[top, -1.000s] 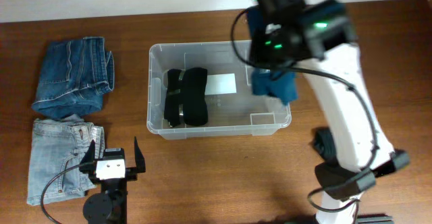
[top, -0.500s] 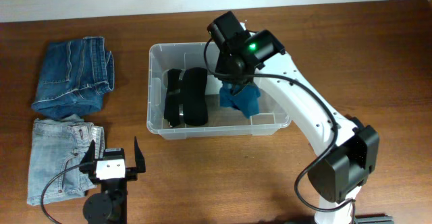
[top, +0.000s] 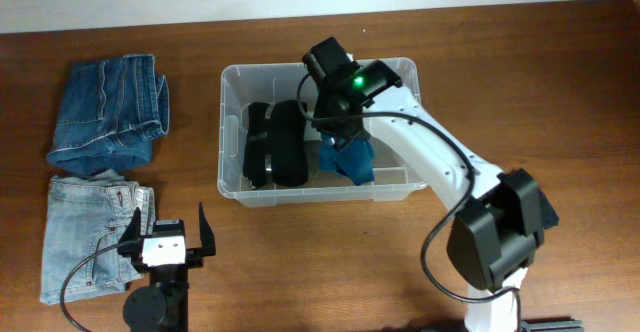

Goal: Pack container
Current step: 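Carry the blue garment into the box beside the black one, release, then move the right gripper to the black garment on the table, grasp it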

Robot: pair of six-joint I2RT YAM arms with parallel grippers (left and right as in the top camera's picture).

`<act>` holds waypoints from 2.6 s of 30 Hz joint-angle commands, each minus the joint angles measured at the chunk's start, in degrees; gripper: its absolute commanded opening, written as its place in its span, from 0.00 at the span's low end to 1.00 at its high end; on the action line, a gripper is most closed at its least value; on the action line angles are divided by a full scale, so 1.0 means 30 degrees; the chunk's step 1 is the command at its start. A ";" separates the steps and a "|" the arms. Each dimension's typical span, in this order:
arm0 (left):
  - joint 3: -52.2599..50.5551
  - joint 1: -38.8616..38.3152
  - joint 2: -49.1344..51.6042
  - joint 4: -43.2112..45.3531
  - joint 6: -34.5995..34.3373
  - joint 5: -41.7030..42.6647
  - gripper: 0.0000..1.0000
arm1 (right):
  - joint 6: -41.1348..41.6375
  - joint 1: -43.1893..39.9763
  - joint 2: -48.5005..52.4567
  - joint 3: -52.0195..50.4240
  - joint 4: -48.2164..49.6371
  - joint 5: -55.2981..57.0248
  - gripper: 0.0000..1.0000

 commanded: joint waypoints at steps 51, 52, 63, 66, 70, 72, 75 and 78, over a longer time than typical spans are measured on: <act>-0.0109 -0.0109 -0.0131 -0.0007 0.0029 -0.0117 1.00 | -0.4175 -0.9406 -0.9785 0.6280 -1.2597 0.2805 0.99; -0.0109 -0.0109 -0.0131 -0.0015 0.0029 -0.0117 1.00 | -0.3621 -1.0236 -1.0593 0.4969 -1.2590 0.3271 0.99; -0.0109 -0.0109 -0.0131 -0.0015 0.0029 -0.0117 1.00 | -0.6645 -1.9351 -1.3682 -0.6885 -0.6892 -0.3453 0.98; -0.0109 -0.0109 -0.0131 -0.0007 0.0029 -0.0117 1.00 | -0.6841 -2.0881 -1.3668 -0.9515 -0.5078 -0.6003 0.99; -0.0109 -0.0109 -0.0131 -0.0015 0.0029 -0.0117 1.00 | -0.7023 -2.2688 -1.3668 -1.2626 -0.2667 -0.6929 0.99; -0.0109 -0.0109 -0.0131 -0.0007 0.0029 -0.0117 1.00 | -0.7497 -2.3401 -1.3668 -1.3908 -0.1698 -0.7359 0.98; -0.0109 -0.0109 -0.0131 -0.0007 0.0029 -0.0117 1.00 | -0.8568 -2.4276 -1.3668 -1.5620 -0.0328 -0.8670 0.99; -0.0109 -0.0109 -0.0131 -0.0007 0.0029 -0.0117 1.00 | -0.8590 -2.5026 -1.3668 -1.6837 0.0729 -0.9136 0.98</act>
